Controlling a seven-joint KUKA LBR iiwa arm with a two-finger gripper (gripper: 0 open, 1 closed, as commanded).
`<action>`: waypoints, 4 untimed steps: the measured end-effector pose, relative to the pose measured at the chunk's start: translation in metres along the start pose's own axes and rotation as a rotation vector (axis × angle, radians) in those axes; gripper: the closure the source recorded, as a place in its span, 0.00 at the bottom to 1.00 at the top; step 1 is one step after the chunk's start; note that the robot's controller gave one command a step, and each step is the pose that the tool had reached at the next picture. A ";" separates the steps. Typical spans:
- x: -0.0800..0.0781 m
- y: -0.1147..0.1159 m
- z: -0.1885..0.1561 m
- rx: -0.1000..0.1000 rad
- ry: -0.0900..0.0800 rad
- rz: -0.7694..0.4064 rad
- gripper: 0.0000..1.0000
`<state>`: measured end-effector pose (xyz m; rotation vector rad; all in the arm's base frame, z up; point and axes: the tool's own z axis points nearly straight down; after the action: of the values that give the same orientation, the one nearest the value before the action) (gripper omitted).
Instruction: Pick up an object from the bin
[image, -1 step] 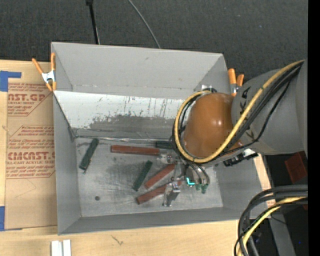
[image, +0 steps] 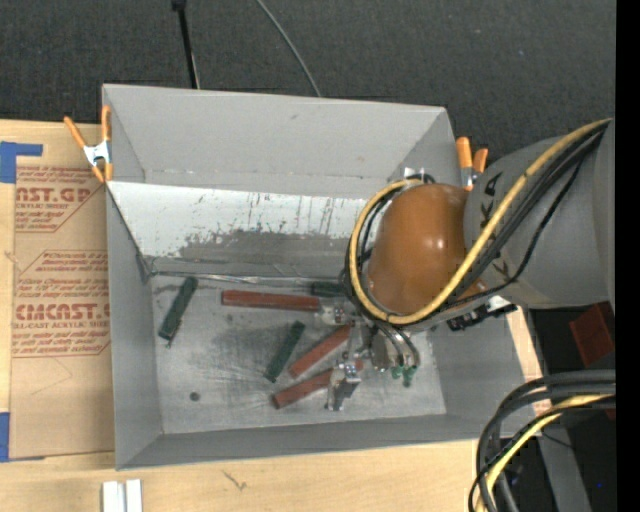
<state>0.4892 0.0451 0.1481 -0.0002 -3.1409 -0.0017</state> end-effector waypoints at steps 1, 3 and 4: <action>-0.052 -0.038 0.069 0.001 -0.006 -0.132 0.00; -0.052 -0.036 0.068 0.000 -0.004 -0.133 0.00; -0.067 -0.040 0.083 -0.002 0.011 -0.140 0.00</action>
Offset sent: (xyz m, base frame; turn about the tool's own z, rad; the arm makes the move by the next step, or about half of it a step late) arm 0.0567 -0.0415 -0.0781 -0.1225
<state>0.5566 0.0048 0.0646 0.2188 -3.1225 -0.0050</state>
